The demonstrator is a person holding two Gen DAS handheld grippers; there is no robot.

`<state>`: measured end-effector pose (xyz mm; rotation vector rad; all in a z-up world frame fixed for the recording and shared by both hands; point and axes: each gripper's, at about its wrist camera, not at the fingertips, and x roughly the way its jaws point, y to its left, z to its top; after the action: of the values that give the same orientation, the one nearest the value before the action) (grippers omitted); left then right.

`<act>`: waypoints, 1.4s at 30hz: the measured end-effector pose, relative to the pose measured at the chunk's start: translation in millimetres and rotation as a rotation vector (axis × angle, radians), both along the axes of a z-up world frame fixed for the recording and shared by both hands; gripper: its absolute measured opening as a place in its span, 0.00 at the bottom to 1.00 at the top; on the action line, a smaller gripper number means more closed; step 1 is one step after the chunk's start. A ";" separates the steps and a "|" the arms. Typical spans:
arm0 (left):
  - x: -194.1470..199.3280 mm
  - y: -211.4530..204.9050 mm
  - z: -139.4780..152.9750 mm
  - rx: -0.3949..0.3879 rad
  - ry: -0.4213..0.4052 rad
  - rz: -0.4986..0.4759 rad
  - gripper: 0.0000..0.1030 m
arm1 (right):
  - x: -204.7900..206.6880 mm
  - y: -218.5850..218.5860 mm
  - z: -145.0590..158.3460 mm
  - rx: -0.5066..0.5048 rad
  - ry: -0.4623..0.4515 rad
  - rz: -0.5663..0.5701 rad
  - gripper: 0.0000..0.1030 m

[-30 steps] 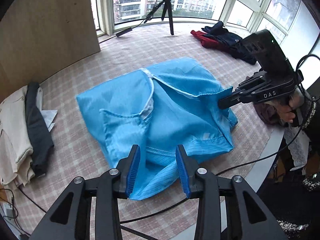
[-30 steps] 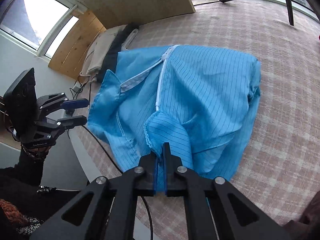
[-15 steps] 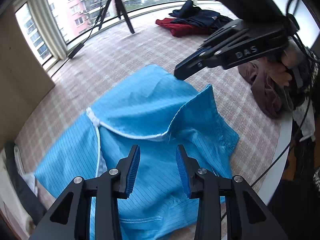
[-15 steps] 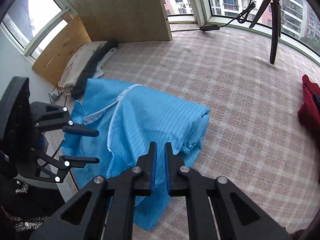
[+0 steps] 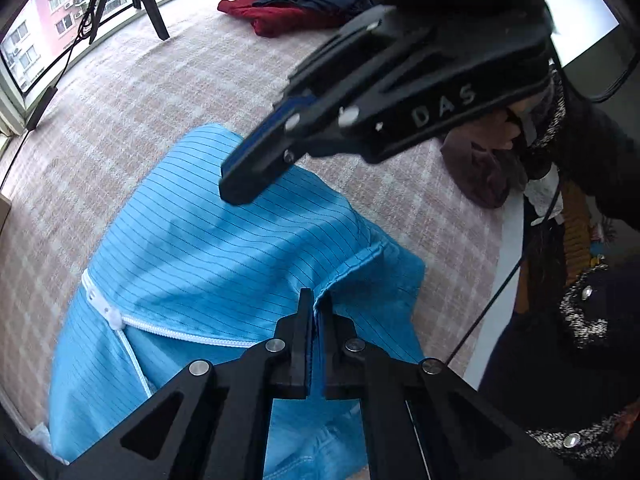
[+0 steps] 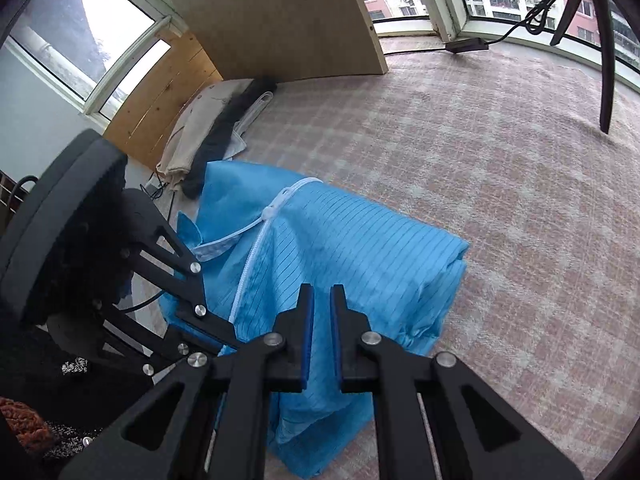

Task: Fold clothes

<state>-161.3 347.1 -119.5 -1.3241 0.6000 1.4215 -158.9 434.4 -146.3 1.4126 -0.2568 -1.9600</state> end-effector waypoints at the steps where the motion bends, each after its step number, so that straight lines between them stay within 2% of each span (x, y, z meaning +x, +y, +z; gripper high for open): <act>1: -0.7 -3.2 5.5 0.014 -0.011 0.004 0.01 | 1.9 -6.5 -4.9 -0.002 -0.016 0.034 0.09; 4: -2.9 -6.7 11.1 0.029 -0.030 0.006 0.01 | 16.0 -20.9 -26.4 0.109 -0.034 0.121 0.09; 7: -5.9 -3.1 -3.3 -0.001 -0.031 0.004 0.01 | 30.4 -21.5 -46.9 0.164 -0.083 0.156 0.08; 10: -17.3 1.3 -26.8 -0.094 0.007 0.057 0.05 | 34.5 -5.6 -31.8 0.166 -0.068 0.094 0.08; 11: -21.9 2.4 -34.4 -0.125 0.018 0.080 0.12 | 37.7 1.8 -24.7 0.165 -0.062 0.065 0.08; 12: -26.5 1.4 -37.9 -0.146 0.026 0.108 0.13 | 42.5 10.4 -16.7 0.163 -0.055 0.031 0.08; 13: -28.9 -4.4 -31.8 -0.138 0.034 0.138 0.12 | 47.4 19.0 -8.7 0.162 -0.048 -0.002 0.09; 16: -25.6 -32.1 3.9 -0.060 0.082 0.196 0.22 | 71.8 34.3 12.4 0.130 -0.028 -0.080 0.12; 17: -21.1 -45.6 17.7 -0.035 0.108 0.217 0.24 | 80.8 34.6 17.9 0.108 -0.020 -0.097 0.15; 18: -15.7 -58.7 27.1 -0.020 0.129 0.233 0.26 | 87.7 30.6 22.1 0.087 -0.007 -0.107 0.22; 19: -9.1 -71.5 30.4 -0.019 0.140 0.240 0.26 | 93.4 24.0 25.5 0.070 0.012 -0.112 0.31; 21: 4.2 -97.0 37.0 -0.016 0.164 0.253 0.29 | 101.3 9.3 29.9 0.047 0.043 -0.114 0.41; 24: 26.1 -132.1 42.7 -0.025 0.193 0.266 0.31 | 99.6 -15.6 22.2 0.060 0.040 -0.099 0.41; 28: 60.4 -131.8 20.6 -0.087 0.223 0.183 0.31 | 105.8 -38.2 12.0 0.101 -0.006 -0.071 0.41; 30: 64.5 -125.5 14.7 -0.091 0.228 0.148 0.31 | 113.3 -44.8 12.7 0.127 -0.017 -0.076 0.41; 33: 63.5 -112.2 6.7 -0.086 0.211 0.091 0.31 | 134.1 -54.7 22.1 0.158 0.021 -0.052 0.41; 35: 67.2 -102.0 2.9 -0.096 0.212 0.038 0.31 | 145.4 -63.0 23.0 0.171 0.006 -0.035 0.41; 38: 82.9 -86.5 0.6 -0.108 0.232 -0.051 0.31 | 143.4 -55.2 7.9 0.148 -0.121 -0.167 0.41; 40: 91.7 -78.1 -1.7 -0.106 0.239 -0.103 0.31 | 137.1 -51.0 -1.8 0.130 -0.172 -0.235 0.41; 41: 94.7 -75.6 -2.9 -0.106 0.238 -0.120 0.29 | 133.6 -50.9 -6.2 0.128 -0.196 -0.260 0.41; 42: 95.9 -74.8 -4.1 -0.110 0.234 -0.126 0.22 | 130.0 -53.7 -10.5 0.135 -0.220 -0.272 0.41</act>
<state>-65.4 272.3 -123.5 -1.1900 0.9132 1.4668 -29.0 380.7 -156.8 1.7626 -0.4446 -2.0686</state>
